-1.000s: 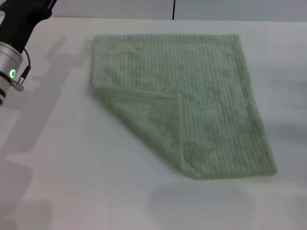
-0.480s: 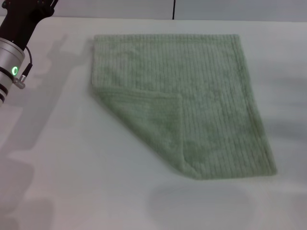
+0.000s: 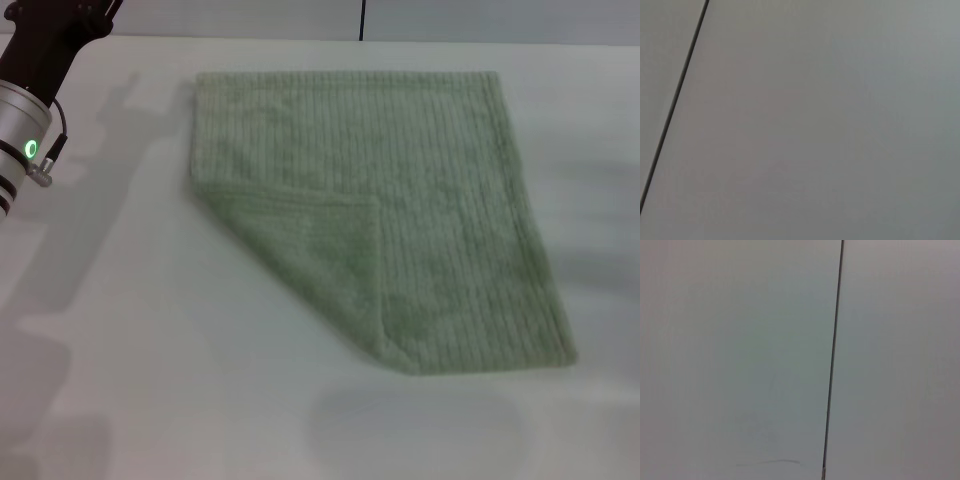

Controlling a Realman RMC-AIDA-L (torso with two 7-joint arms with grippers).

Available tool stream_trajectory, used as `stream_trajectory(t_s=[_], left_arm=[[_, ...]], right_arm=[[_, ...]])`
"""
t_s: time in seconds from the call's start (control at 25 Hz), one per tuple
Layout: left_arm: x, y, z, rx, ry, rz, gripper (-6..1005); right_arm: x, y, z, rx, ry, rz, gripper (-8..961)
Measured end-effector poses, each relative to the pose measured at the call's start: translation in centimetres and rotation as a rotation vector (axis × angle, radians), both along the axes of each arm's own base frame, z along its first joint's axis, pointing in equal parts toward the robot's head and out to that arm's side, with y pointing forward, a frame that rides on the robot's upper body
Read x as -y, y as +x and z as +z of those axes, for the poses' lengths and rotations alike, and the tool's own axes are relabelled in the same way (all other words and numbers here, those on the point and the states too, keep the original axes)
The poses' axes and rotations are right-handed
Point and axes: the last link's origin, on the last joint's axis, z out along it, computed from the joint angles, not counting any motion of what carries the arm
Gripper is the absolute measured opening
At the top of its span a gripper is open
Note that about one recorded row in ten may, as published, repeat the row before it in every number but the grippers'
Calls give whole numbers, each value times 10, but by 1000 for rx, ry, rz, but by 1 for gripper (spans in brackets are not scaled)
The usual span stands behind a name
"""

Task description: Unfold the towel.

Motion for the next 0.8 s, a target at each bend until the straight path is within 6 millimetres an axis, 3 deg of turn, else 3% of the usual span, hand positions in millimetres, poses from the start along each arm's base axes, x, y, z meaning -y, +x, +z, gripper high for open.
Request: stream_trajectory(t_s=[0.28, 0.6, 0.8], left_arm=[[-1, -1, 0, -5, -4, 10, 743], [-4, -1, 1, -9, -6, 15, 743], [-4, 0, 1, -11, -6, 13, 742]], right_arm=[[-3, -4, -5, 3, -23, 15, 715], [-13, -30, -15, -29, -77, 91, 715], [-27, -47, -17, -69, -233, 72, 445]])
